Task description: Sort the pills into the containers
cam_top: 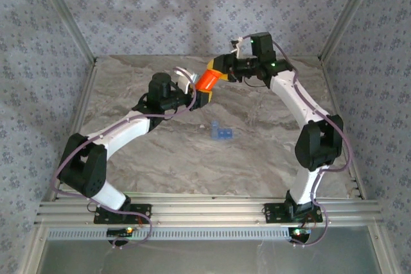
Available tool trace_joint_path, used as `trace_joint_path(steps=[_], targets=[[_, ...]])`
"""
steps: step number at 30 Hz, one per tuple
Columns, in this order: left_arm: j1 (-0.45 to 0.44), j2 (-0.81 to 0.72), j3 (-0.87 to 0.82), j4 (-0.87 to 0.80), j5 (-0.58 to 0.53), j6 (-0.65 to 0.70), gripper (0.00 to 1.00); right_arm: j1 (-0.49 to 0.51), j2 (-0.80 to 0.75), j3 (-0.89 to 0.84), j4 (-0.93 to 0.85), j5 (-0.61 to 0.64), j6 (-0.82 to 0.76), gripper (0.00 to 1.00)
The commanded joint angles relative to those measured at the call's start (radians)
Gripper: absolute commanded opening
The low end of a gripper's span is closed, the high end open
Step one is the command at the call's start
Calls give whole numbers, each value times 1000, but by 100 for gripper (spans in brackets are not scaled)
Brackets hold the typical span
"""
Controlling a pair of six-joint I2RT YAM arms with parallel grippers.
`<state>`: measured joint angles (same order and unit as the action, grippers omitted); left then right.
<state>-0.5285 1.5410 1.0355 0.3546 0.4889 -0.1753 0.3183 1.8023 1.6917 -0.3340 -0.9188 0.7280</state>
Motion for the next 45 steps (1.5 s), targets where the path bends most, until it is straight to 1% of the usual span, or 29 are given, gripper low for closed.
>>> trace_joint_path(steps=[1,2,5,7,8,9,10,13,18,23,25,28,34,37,40,43,45], targets=[[20,-21,24,104,-1,-105,0,-27,-35,-6,151,-73,-64,45],[20,-21,28,98,-1,-101,0,-26,-36,4,149,-73,-57,55],[21,-22,35,73,-4,-78,0,-32,-50,31,108,-21,-36,76],[20,-21,40,53,-12,-54,0,-43,-65,45,59,48,18,85],[20,-22,43,37,-20,-41,0,-51,-74,49,36,71,28,87],[20,-22,43,28,-28,-28,0,-59,-78,52,38,117,78,88],[19,-24,44,20,-41,-13,0,-61,-77,71,-30,155,103,88],[20,-25,43,14,-68,22,0,-58,-64,120,-150,239,146,88],[19,-21,55,-4,-94,60,0,-29,-23,194,-253,301,193,88],[18,-16,63,-6,-93,62,0,13,26,260,-263,298,203,89],[14,-15,67,-7,-93,62,0,32,48,289,-306,305,193,89],[9,-16,67,-9,-95,64,0,58,73,313,-315,309,188,89],[5,-19,69,-11,-97,63,0,89,95,322,-316,310,183,85],[3,-19,72,-10,-96,61,0,91,95,318,-310,310,182,82],[1,-18,73,-10,-97,59,0,91,95,317,-308,308,181,76],[1,-16,74,-11,-97,60,0,90,94,315,-309,304,174,65],[-2,-16,74,-10,-96,59,0,90,91,312,-310,300,166,55]])
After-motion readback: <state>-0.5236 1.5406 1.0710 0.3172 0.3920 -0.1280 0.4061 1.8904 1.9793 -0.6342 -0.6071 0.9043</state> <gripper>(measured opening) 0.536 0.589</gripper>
